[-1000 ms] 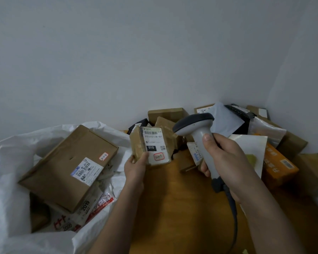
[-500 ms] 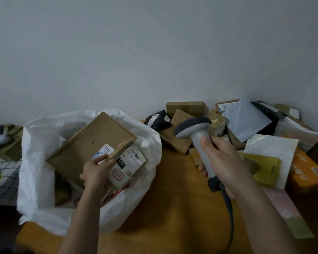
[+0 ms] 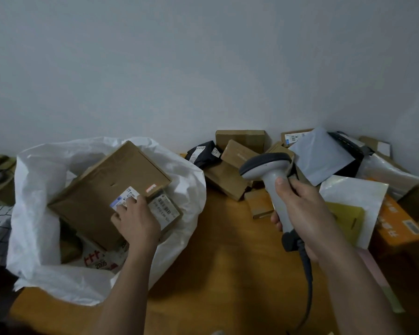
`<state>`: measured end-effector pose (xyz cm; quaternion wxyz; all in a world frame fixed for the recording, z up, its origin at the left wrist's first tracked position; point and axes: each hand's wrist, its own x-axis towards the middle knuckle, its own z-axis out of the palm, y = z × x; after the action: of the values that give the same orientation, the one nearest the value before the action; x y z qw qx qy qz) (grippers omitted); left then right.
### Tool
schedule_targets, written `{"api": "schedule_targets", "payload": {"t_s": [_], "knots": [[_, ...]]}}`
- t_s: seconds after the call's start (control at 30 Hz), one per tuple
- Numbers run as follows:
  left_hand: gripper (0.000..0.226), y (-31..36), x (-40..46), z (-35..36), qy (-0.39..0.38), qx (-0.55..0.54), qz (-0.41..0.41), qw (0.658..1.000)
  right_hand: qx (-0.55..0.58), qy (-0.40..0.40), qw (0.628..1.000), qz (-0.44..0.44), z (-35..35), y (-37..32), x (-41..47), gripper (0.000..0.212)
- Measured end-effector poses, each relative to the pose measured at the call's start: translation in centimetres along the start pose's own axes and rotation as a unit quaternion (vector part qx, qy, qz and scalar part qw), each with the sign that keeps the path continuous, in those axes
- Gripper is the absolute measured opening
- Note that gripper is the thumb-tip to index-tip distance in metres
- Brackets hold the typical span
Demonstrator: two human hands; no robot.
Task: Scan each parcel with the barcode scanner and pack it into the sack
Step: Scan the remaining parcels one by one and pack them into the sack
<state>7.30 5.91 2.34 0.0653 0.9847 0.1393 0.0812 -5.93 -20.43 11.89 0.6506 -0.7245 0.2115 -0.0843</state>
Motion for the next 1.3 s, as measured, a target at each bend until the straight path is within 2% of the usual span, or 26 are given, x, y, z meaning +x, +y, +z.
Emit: {"api": "schedule_targets", "payload": {"t_s": [0.13, 0.23, 0.57, 0.7, 0.8, 0.9, 1.1, 1.13, 1.2, 1.3], "knots": [[0.037, 1.5, 0.1, -0.1, -0.098, 0.043, -0.001, 0.994, 0.015, 0.014, 1.000, 0.012, -1.1, 0.5, 0.6, 0.024], [0.048, 2.1, 0.7, -0.4, -0.131, 0.052, 0.008, 0.990, 0.021, 0.021, 0.999, 0.019, -1.6, 0.9, 1.3, 0.022], [0.068, 6.6, 1.6, 0.4, -0.110, 0.013, 0.087, 0.990, 0.053, 0.037, 0.997, 0.037, -1.5, 2.0, 4.4, 0.021], [0.070, 10.4, 2.3, 2.5, -0.114, -0.043, 0.145, 0.982, 0.067, 0.066, 0.994, 0.061, -1.9, 3.0, 6.2, 0.026], [0.068, 14.0, 3.2, 5.1, -0.186, -0.153, 0.154, 0.958, 0.081, 0.090, 0.990, 0.074, -2.1, 3.8, 7.9, 0.027], [0.072, 17.7, 4.3, 7.9, -0.290, -0.285, 0.083, 0.910, 0.087, 0.102, 0.988, 0.082, -2.3, 4.7, 9.9, 0.025], [0.099, 24.4, 7.0, 13.1, -0.399, -0.362, -0.049, 0.841, 0.082, 0.125, 0.983, 0.105, -3.2, 7.1, 13.9, 0.026], [0.098, 25.4, 7.4, 13.9, -0.409, -0.362, -0.046, 0.836, 0.082, 0.129, 0.982, 0.108, -3.3, 7.6, 14.6, 0.025], [0.088, 27.1, 7.7, 15.5, -0.409, -0.358, 0.016, 0.839, 0.078, 0.134, 0.981, 0.116, -3.6, 8.5, 15.7, 0.027], [0.069, 28.6, 7.7, 17.6, -0.359, -0.322, 0.125, 0.867, 0.068, 0.137, 0.979, 0.132, -3.9, 9.8, 16.9, 0.030]]}}
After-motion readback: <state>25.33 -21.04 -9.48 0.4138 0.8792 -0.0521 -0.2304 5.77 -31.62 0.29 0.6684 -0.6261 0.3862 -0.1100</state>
